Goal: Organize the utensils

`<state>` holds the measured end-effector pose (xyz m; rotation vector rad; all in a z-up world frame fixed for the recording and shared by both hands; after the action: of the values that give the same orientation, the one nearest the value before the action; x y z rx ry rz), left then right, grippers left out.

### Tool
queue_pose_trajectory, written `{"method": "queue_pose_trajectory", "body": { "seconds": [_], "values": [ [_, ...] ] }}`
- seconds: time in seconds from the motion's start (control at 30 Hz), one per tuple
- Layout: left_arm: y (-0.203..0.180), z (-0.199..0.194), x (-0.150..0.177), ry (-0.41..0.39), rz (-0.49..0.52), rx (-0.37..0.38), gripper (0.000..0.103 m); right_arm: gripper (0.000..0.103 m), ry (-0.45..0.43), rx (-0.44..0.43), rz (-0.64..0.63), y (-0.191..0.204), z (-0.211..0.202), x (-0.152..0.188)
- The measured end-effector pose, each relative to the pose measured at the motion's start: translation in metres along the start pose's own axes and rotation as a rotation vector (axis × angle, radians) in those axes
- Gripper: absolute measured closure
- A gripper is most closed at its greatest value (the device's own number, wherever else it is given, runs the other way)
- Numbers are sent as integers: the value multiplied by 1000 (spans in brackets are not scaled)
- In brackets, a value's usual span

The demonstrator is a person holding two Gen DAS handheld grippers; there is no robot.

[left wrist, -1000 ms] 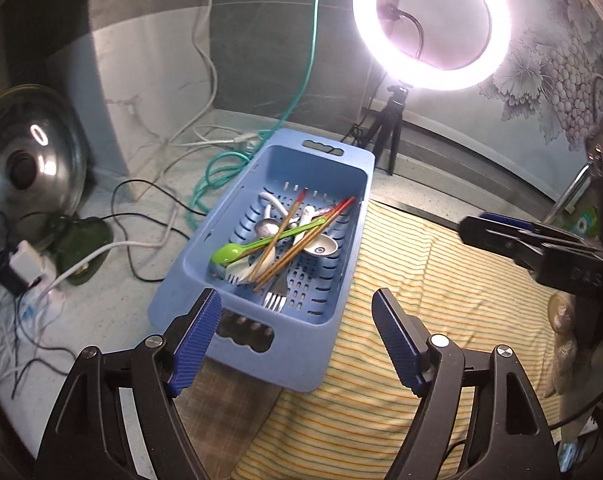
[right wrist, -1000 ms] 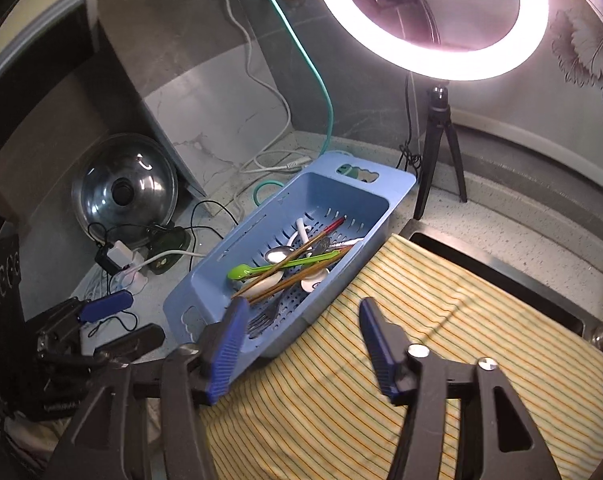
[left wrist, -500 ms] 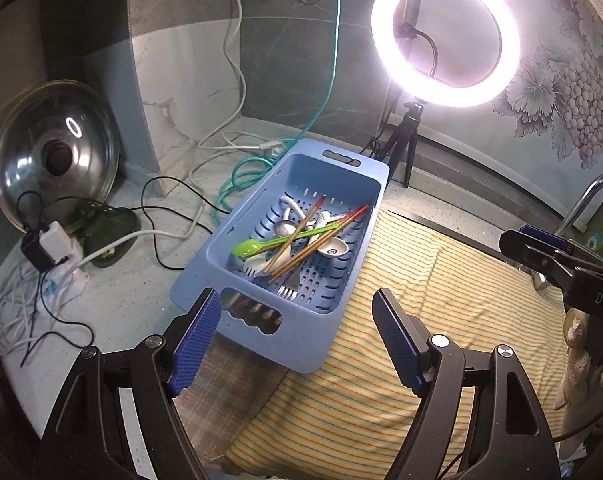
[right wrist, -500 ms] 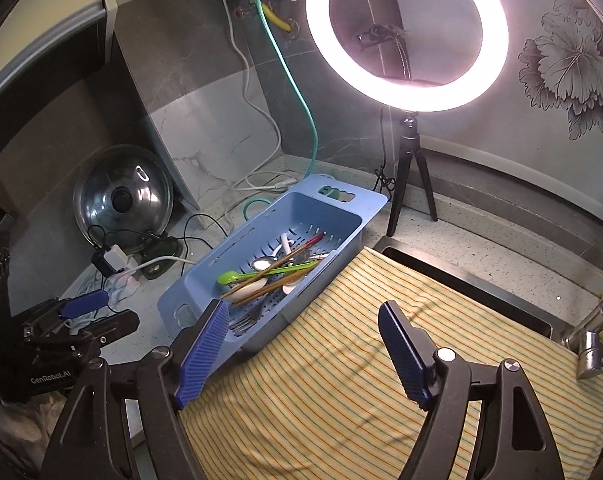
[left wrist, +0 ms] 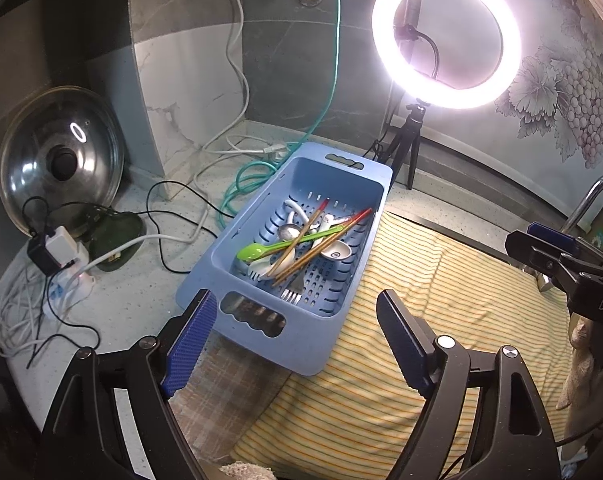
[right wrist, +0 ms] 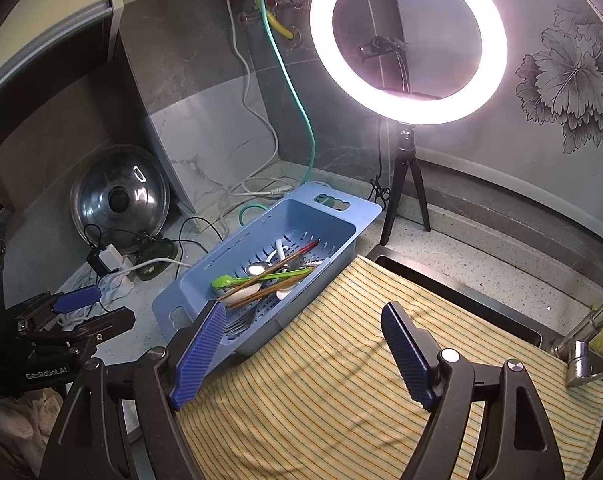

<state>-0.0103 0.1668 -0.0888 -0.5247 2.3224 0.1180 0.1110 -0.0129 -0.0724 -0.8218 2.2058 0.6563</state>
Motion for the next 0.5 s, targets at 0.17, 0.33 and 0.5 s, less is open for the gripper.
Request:
{"method": "queue_pose_trajectory", "body": {
  "seconds": [0.17, 0.33, 0.5],
  "values": [
    [0, 0, 0, 0, 0, 0, 21, 26, 2, -1, -1, 1, 1, 0],
    [-1, -1, 0, -1, 5, -5, 21, 26, 3, -1, 0, 0, 2, -1],
    [-1, -3, 0, -2, 3, -3, 21, 26, 6, -1, 9, 1, 2, 1]
  ]
}}
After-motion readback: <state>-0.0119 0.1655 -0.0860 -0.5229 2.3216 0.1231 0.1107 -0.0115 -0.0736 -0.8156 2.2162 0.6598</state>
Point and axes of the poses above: each gripper's, at about its wrist camera, not at the fingertips, and z roughly the way its jaws point, y to its left, x to its underside, the point moved 7 cm from there along z, roughly the way its jaws point, and after that the axes turned 2 degrees about -y, right-handed, at the moved point
